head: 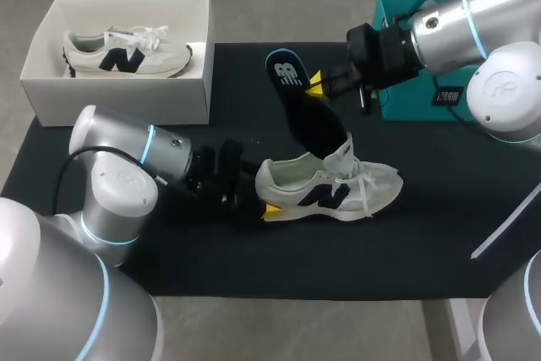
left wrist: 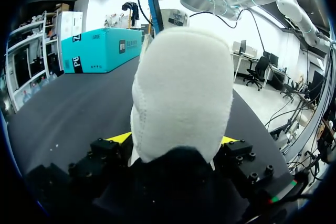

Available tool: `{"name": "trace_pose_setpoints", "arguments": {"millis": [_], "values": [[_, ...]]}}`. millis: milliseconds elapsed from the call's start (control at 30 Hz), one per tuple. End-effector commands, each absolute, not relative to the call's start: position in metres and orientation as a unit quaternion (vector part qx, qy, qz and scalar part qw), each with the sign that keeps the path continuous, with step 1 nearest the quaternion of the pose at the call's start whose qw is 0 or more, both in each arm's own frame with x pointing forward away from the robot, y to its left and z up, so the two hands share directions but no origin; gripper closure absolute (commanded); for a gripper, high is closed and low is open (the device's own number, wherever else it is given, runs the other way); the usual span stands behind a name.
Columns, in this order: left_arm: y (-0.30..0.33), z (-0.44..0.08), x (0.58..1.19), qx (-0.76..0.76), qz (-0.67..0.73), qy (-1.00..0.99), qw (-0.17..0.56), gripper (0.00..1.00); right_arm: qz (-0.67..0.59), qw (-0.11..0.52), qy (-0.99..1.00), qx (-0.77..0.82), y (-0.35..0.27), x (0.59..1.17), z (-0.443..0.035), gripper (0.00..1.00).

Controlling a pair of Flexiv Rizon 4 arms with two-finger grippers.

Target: Take the shoe out of the shoebox, open the shoe tongue, remove and reinsert the insole, then place the shoe into the shoebox

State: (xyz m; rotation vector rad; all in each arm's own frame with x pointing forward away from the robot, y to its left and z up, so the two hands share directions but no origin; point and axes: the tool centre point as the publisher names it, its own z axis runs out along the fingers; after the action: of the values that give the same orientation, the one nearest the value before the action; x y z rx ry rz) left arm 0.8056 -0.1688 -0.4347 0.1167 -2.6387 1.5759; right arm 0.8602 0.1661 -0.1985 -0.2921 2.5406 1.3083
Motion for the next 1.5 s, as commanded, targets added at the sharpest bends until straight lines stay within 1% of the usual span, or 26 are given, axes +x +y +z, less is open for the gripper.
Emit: {"name": "trace_pose_setpoints", "arguments": {"millis": [33,1167,1267,1500], "values": [[-0.169,-0.437,0.805,0.039,0.512,-0.858,0.032,1.0,0.45,0.134,0.877,-0.101,0.165,0.86,-0.197,1.0],[-0.169,-0.437,0.805,0.039,0.512,-0.858,0.032,1.0,0.45,0.134,0.877,-0.101,0.165,0.86,-0.197,1.0],[-0.169,-0.437,0.805,0.039,0.512,-0.858,0.032,1.0,0.501,0.159,0.848,-0.073,0.177,0.858,-0.175,1.0],[-0.169,-0.437,0.805,0.039,0.512,-0.858,0.032,1.0,0.544,0.169,0.821,-0.037,0.194,0.857,-0.128,1.0]]}}
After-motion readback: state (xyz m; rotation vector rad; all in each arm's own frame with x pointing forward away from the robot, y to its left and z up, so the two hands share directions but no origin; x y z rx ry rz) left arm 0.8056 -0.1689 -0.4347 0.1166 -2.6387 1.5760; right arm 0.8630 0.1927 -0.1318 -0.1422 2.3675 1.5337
